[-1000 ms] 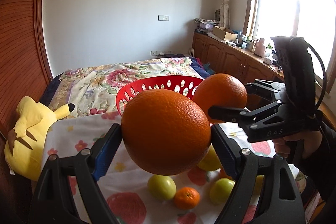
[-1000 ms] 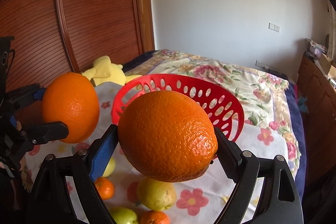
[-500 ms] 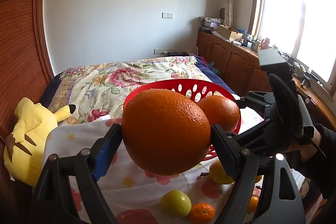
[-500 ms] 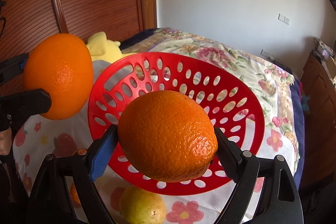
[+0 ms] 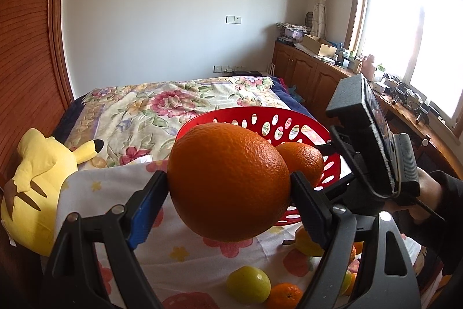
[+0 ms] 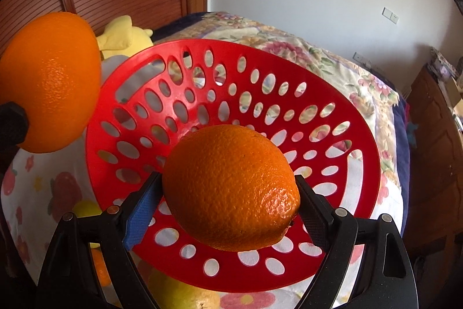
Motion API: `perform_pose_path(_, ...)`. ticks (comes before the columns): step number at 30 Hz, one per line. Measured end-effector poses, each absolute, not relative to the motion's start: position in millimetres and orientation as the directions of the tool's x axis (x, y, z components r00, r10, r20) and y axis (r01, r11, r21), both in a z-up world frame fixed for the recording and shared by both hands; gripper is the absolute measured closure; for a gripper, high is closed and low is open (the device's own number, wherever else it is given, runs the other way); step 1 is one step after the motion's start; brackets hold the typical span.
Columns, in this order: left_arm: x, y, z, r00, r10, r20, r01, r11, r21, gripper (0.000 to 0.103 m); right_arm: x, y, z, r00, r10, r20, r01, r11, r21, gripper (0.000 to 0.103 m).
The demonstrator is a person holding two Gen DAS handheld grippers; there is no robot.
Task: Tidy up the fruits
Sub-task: 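Lift both held oranges and carry them over the red basket, then open right tool to drop its orange in basket while left tool releases its orange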
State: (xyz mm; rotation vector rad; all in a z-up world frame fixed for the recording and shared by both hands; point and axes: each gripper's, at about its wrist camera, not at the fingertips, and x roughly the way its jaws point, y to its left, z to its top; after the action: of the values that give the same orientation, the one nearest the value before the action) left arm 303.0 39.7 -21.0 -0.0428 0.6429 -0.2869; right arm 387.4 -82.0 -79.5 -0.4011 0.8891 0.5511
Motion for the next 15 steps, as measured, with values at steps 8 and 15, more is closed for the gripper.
perform_pose_path(8, 303, 44, -23, 0.760, -0.275, -0.588, 0.246, 0.960, -0.131, 0.019, 395, -82, -87, 0.537, 0.232, -0.811, -0.556, 0.821, -0.134, 0.018)
perform_pose_path(15, 305, 39, -26, 0.752, -0.274, -0.600, 0.249, 0.960, -0.126, 0.019, 393, -88, -57, 0.575, 0.297, -0.763, -0.555, 0.827, -0.096, 0.018)
